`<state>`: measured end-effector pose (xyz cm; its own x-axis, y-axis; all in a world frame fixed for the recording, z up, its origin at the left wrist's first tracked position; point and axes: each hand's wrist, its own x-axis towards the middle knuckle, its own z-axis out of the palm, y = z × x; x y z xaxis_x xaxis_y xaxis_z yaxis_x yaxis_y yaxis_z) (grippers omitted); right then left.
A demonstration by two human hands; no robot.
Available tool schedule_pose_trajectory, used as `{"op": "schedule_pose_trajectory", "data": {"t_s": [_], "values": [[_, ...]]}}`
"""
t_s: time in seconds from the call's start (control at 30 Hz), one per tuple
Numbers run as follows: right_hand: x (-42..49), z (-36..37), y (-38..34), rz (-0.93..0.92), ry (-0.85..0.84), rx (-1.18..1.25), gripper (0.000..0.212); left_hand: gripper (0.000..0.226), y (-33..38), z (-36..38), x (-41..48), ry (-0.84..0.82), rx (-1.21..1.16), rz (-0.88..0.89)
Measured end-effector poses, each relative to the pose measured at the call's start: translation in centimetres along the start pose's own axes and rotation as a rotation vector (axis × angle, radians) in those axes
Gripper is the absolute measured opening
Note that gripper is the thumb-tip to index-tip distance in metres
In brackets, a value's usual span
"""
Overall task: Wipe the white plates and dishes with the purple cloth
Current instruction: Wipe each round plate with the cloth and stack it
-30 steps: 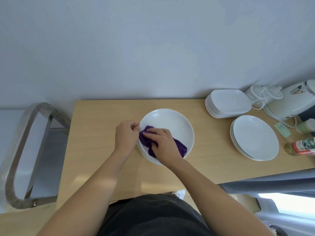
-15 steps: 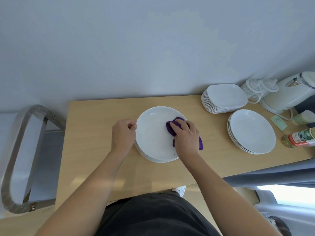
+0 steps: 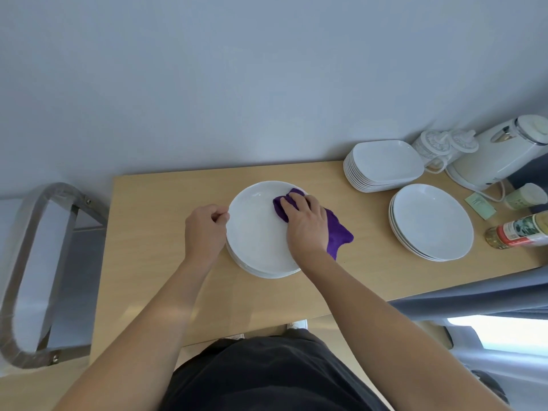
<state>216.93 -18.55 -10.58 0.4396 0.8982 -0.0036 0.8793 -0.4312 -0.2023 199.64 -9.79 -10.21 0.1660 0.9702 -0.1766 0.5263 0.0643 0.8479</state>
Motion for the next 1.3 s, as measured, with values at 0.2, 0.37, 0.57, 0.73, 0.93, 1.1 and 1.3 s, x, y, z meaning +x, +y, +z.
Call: {"op": "schedule_pose_trajectory", "data": {"t_s": [0.2, 0.37, 0.57, 0.73, 0.93, 1.1, 1.3], "values": [[0.8, 2.2, -3.9, -0.228, -0.106, 0.222, 0.049, 0.018, -0.3, -0.2, -0.2, -0.025, -0.165, -0.123], [-1.9, 2.0, -3.2, -0.381, -0.117, 0.393, 0.048, 0.017, 0.0, 0.1, -0.3, 0.013, -0.117, -0.107], [-4.0, -1.3, 2.1, -0.431, -0.251, 0.298, 0.042, 0.020, 0.3, 0.5, -0.8, 0.066, -0.048, -0.054], [-3.0, -1.9, 6.4, -0.354, 0.013, 0.251, 0.039, 0.020, 0.7, 1.0, -1.0, 0.127, 0.062, 0.001], [-2.0, -3.6, 8.5, 0.093, 0.114, 0.829, 0.050, 0.036, 3.0, 3.4, -4.2, 0.069, 0.570, 0.196], [-3.2, -4.8, 9.8, 0.263, 0.070, 1.111, 0.048, 0.033, 4.5, 6.5, -9.0, -0.284, 0.653, 0.415], [-4.6, -4.4, 10.3, 0.225, 0.014, 1.097, 0.048, 0.030, 4.1, 8.0, -12.0, -0.349, 0.785, 0.416]]}}
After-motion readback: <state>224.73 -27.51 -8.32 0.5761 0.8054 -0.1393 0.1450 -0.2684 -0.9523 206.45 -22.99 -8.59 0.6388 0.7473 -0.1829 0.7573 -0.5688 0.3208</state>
